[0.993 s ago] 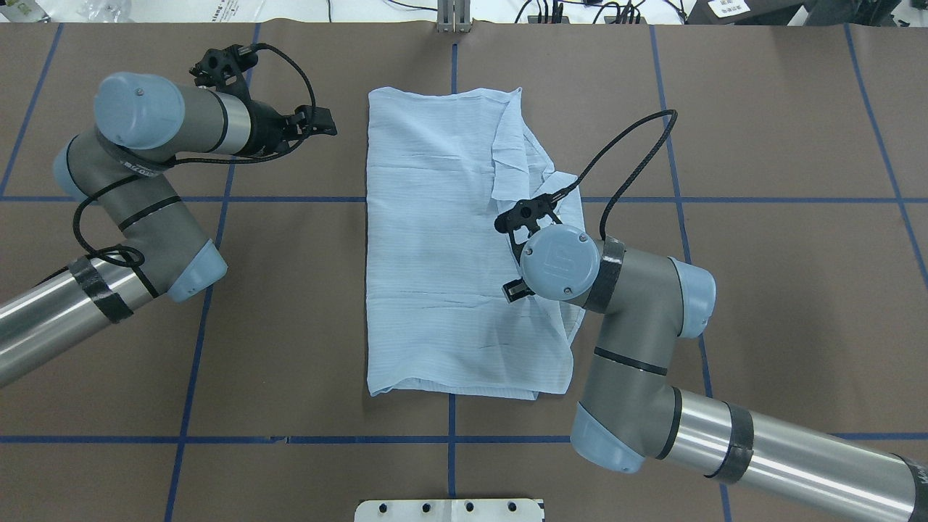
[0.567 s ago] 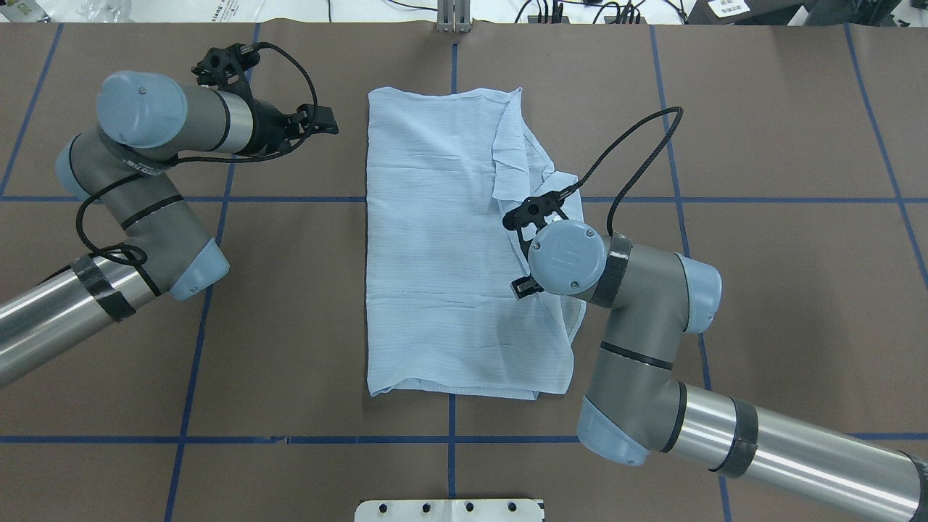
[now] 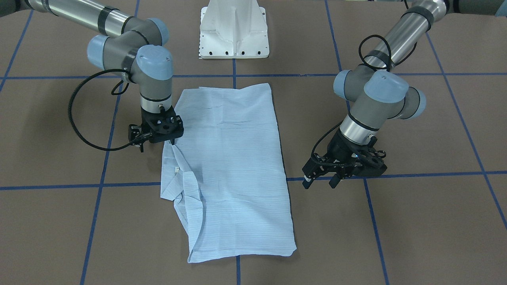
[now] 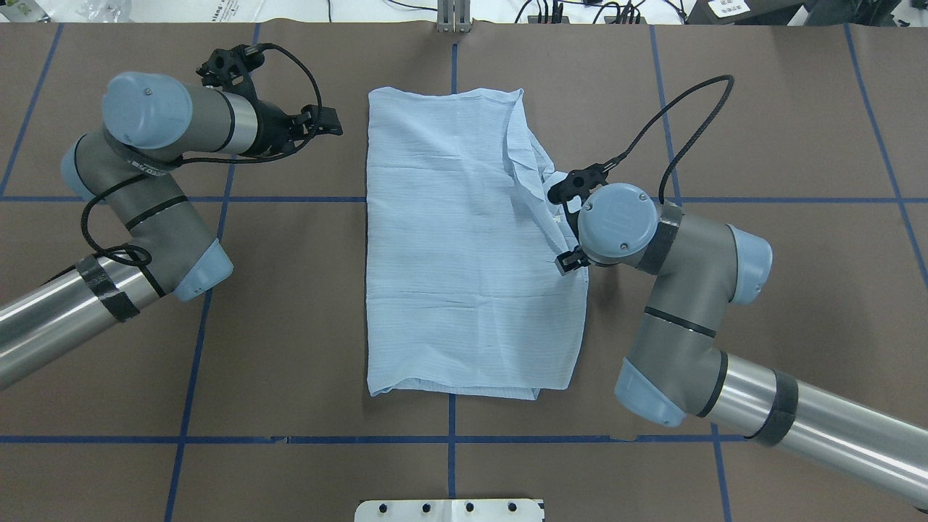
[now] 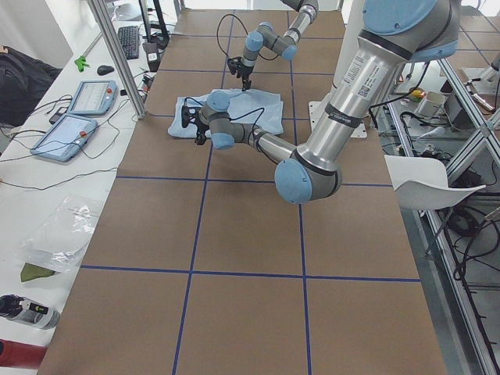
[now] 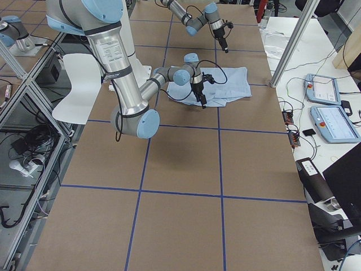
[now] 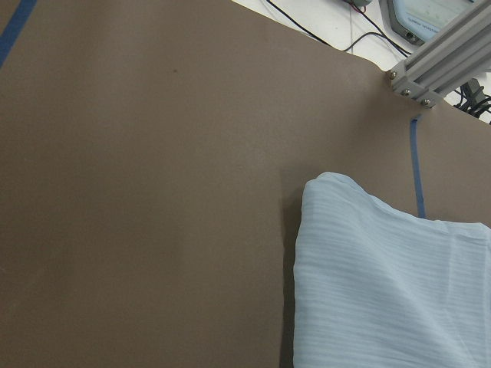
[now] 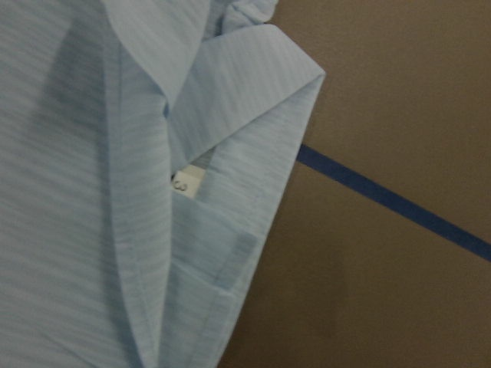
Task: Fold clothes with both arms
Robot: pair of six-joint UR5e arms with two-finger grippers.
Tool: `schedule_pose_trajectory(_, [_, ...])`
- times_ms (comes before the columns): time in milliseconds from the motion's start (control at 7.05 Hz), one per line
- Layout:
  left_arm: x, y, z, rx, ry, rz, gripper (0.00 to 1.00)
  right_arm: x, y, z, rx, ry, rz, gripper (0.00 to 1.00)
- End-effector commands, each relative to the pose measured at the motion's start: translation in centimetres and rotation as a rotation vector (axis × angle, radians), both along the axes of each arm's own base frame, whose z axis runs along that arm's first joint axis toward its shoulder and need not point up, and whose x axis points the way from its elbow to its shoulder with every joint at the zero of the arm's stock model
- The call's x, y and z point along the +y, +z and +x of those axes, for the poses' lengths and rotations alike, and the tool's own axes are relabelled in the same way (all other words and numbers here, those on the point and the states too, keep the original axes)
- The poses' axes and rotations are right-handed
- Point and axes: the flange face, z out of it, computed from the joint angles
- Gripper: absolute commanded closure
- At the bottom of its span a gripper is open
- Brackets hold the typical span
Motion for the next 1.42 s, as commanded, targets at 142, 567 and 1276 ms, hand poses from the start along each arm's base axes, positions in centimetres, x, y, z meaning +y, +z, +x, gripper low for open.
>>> schedule_pose_trajectory(142, [-0.1, -0.9, 0.1, 0.009, 0.001, 0.011, 0.0, -3.6, -3.2, 6.6, -0.089, -0.016, 0.003, 0.0])
schedule_pose_trajectory(567, [-0.1, -0.9, 0.1, 0.01, 0.0, 0.01, 0.0, -6.6, -7.4, 2.6, -0.114, -0.011, 0.028, 0.0])
schedule_pose_trajectory(1276, [0.7, -3.7, -0.1, 0.042, 0.02, 0.033, 0.0, -9.7, -7.6, -1.1, -0.239, -0.041, 0.033, 0.0])
